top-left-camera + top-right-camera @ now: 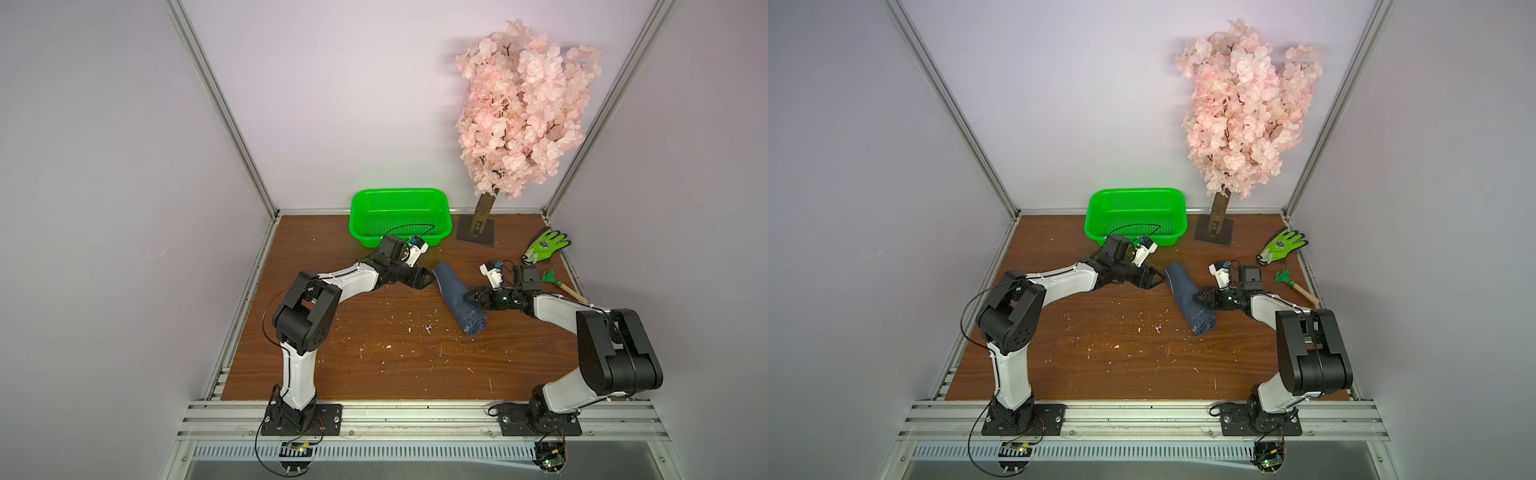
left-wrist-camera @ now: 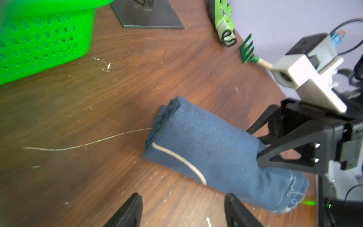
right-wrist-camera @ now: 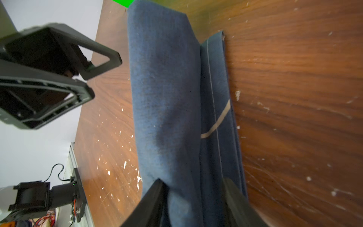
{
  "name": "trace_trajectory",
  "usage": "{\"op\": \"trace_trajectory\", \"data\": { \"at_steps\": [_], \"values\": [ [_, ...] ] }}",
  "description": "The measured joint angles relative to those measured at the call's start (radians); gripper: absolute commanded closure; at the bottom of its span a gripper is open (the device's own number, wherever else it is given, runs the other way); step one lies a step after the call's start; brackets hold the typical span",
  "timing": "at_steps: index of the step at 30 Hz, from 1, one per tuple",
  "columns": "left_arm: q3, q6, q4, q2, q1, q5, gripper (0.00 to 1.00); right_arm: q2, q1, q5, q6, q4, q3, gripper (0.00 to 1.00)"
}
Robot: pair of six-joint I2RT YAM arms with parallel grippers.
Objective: Roll up the pillowcase
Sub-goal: Roll the pillowcase at the center of the board.
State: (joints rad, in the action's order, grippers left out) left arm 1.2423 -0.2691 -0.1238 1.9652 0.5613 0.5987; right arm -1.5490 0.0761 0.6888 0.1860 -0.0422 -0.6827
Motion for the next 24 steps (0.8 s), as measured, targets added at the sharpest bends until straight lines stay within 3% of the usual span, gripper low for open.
{"op": "trace_trajectory", "data": {
  "at_steps": [13, 24],
  "values": [
    [-0.209, -0.565, -0.446, 0.071, 0.037, -0.089, 0.07, -0.029, -0.004, -0.173, -0.117, 0.077, -0.052, 0.47],
    [-0.074, -0.774, -0.539, 0.200, 0.067, -0.075, 0.08, -0.065, 0.015, -0.256, -0.170, 0.121, -0.093, 0.48]
  ]
}}
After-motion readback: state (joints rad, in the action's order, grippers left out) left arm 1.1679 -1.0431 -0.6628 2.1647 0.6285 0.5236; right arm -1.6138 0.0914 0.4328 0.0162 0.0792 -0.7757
